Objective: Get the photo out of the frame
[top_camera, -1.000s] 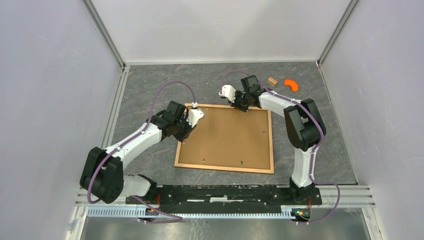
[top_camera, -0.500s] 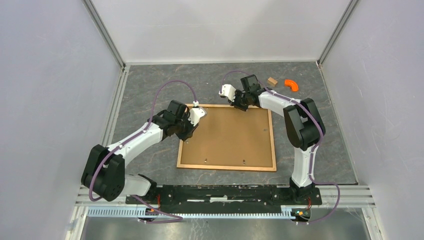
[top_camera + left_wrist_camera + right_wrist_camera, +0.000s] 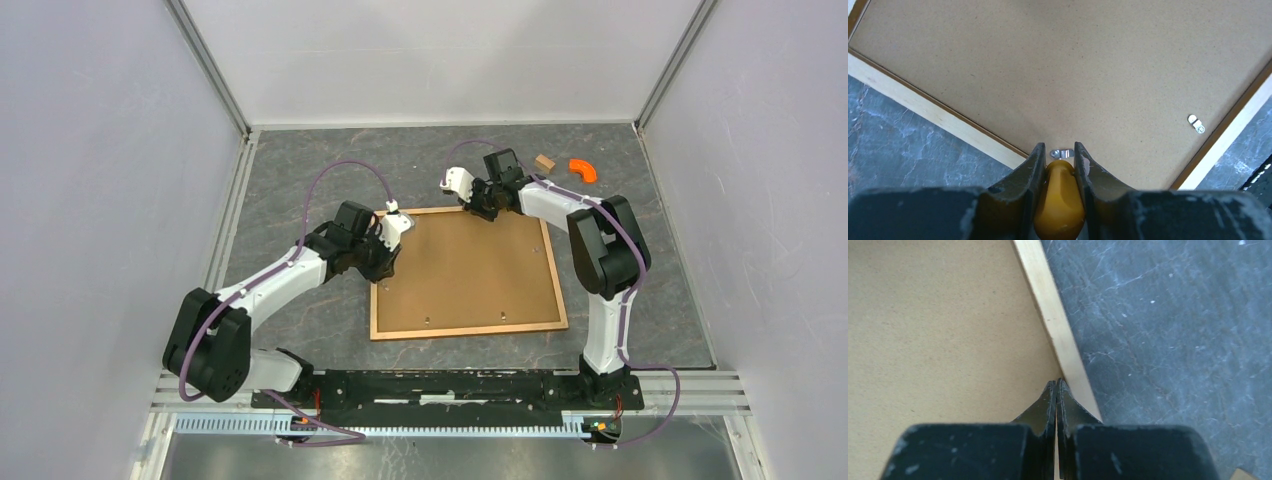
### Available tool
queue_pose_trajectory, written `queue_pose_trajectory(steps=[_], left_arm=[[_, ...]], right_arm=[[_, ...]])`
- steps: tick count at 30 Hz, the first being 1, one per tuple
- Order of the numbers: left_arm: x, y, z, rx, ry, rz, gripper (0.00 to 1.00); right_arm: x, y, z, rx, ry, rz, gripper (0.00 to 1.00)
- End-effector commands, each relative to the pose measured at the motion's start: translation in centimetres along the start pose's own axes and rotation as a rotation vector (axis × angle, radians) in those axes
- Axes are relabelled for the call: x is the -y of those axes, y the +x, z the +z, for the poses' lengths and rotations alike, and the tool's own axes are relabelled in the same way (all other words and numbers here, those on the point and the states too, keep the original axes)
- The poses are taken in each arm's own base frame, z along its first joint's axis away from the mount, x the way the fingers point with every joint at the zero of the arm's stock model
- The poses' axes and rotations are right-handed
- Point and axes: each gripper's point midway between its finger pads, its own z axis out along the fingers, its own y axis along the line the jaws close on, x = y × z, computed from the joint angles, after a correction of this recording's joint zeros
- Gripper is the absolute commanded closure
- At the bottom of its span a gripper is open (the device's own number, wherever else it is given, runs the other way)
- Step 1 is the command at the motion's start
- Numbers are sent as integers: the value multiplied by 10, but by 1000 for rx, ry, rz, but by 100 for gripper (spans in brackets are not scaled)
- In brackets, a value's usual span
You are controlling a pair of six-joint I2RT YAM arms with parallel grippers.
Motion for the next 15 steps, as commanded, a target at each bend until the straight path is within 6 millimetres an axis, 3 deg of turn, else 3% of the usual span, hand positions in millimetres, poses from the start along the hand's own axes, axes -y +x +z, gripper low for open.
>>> queue_pose_trajectory(steps=[1,15], left_arm=[[20,-15,8,85,93,-43,98],[34,-12,6,96,165,6,98]], right_arm=[[-14,13,9,-42,-56,28,100],[-12,16,9,-47,-55,51,100]])
